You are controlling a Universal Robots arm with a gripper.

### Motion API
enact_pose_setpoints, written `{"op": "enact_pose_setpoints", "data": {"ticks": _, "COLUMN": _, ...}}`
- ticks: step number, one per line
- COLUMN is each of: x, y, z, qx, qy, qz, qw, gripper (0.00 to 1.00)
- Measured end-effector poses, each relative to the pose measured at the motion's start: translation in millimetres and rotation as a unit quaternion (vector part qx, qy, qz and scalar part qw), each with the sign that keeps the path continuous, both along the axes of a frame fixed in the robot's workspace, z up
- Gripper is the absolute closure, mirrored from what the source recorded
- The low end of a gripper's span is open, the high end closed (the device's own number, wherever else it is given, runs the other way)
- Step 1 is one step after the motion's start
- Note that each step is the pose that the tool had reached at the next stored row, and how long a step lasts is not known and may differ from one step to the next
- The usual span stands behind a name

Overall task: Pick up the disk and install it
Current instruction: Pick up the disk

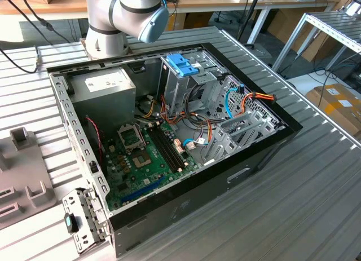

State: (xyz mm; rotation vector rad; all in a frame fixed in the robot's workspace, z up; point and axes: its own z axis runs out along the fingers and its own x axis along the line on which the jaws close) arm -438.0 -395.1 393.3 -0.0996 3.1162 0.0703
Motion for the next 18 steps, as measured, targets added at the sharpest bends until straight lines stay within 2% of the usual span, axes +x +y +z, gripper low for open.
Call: {"op": "enact_pose_setpoints", "data": {"ticks": 18, "x": 0.0, "y": 0.0, "z": 0.0, "qx": 0.0, "qy": 0.0, "qz": 0.02, "qw": 0.99981, "gripper": 0.89}}
